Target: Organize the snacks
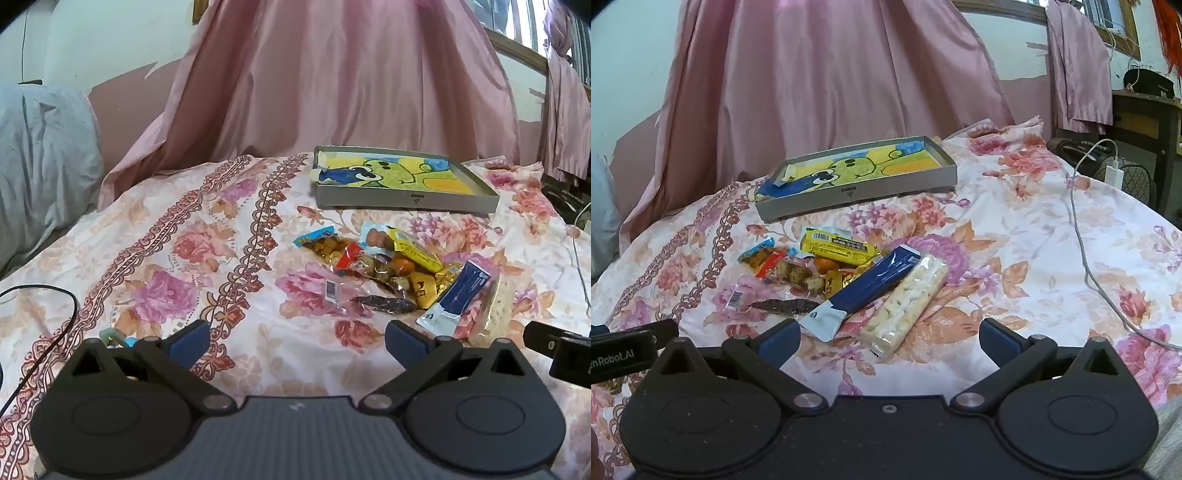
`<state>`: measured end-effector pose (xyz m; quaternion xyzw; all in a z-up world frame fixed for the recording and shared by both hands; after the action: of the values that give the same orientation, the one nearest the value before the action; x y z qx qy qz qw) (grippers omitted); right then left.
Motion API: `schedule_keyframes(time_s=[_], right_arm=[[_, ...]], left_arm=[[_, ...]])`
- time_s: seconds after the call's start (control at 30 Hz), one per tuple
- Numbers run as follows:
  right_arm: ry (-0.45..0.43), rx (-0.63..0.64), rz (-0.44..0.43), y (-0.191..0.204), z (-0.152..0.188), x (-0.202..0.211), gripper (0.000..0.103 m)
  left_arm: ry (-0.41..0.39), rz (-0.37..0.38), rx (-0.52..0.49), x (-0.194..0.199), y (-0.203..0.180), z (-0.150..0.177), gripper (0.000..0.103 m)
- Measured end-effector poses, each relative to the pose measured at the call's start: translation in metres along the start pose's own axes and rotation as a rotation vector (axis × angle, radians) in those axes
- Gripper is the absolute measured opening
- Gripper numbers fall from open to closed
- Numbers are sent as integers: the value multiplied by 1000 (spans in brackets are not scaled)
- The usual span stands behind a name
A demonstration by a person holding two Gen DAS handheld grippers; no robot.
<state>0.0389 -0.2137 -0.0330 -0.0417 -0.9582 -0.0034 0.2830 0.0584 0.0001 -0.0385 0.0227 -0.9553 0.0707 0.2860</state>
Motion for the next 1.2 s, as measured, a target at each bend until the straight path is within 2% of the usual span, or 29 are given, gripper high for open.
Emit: schedule_keyframes(time_s=[1.2], right_arm=[[32, 1, -4, 1, 3, -5, 102]], left_arm=[[3, -5, 0, -3, 2, 5, 103]])
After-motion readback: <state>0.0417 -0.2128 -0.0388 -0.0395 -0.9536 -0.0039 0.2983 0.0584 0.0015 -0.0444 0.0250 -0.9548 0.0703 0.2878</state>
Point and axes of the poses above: each gripper's, at about its wrist camera, not at the fingertips, and x roughly against the way its jaws point, y to its left, z to its underside, the point moved 7 cm from there along -x, roughly the way its jaws point, and after that the axes turned 7 degrees about x, right-handed, at the moved point
